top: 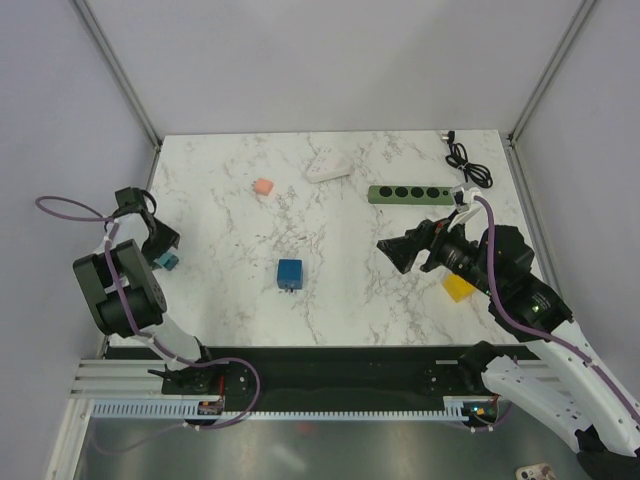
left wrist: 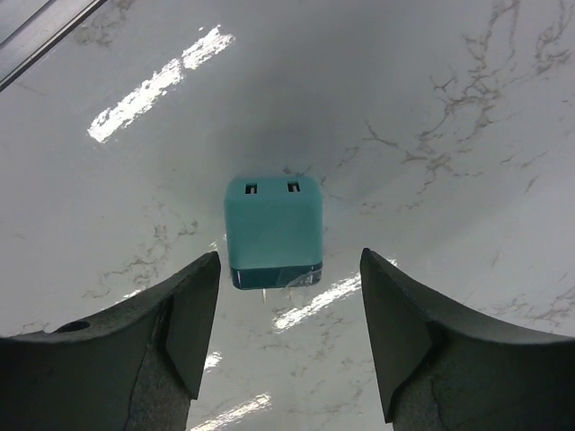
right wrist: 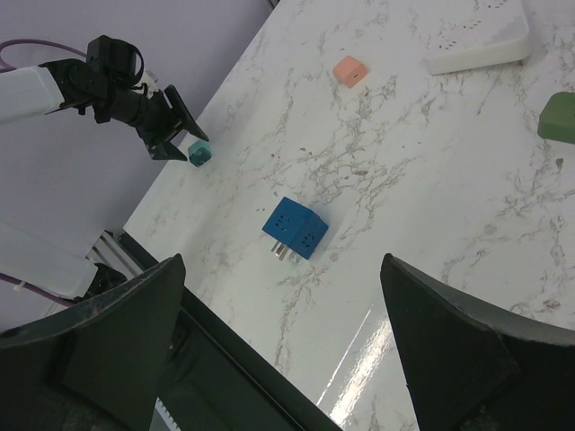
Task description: Insert the plug
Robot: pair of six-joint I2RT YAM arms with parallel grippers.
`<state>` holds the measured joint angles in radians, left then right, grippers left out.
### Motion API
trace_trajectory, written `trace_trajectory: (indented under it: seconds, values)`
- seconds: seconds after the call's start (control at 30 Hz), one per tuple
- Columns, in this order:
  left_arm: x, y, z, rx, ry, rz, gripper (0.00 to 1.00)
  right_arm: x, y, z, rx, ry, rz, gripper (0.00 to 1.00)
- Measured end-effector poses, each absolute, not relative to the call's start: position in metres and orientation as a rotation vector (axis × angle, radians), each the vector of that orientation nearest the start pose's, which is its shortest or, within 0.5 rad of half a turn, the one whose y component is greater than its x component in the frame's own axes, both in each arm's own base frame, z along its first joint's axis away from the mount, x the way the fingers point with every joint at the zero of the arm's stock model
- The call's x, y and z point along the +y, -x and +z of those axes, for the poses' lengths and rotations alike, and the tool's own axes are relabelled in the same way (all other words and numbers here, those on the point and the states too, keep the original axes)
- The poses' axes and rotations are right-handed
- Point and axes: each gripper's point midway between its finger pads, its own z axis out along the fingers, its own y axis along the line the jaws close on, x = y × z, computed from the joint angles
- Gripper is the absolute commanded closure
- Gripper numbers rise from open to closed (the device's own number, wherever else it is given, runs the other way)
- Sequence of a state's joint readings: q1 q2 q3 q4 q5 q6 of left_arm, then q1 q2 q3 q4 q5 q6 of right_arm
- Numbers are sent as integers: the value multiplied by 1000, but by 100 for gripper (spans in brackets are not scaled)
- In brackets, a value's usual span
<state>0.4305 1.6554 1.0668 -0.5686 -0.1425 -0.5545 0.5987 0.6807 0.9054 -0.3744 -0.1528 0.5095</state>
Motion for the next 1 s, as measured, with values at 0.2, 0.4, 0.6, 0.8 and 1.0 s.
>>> trace_trajectory:
  seconds: [0.2,0.4,0.6,0.8,1.0]
  values:
    - [149,-312,33,2408,1335,183,31,194,-203,320,1804,203,928,2]
    - [150,-314,20,2426,1341,185,48,194,-202,319,1806,204,927,2]
    - [140,-320,23,2472,1241,162,86,192,-203,319,1807,186,922,2]
    - [68,-353,83,2460,805,19,98,199,-215,301,1898,143,912,2]
    - [-83,-358,183,2283,166,-345,98,211,-220,274,2050,177,894,4]
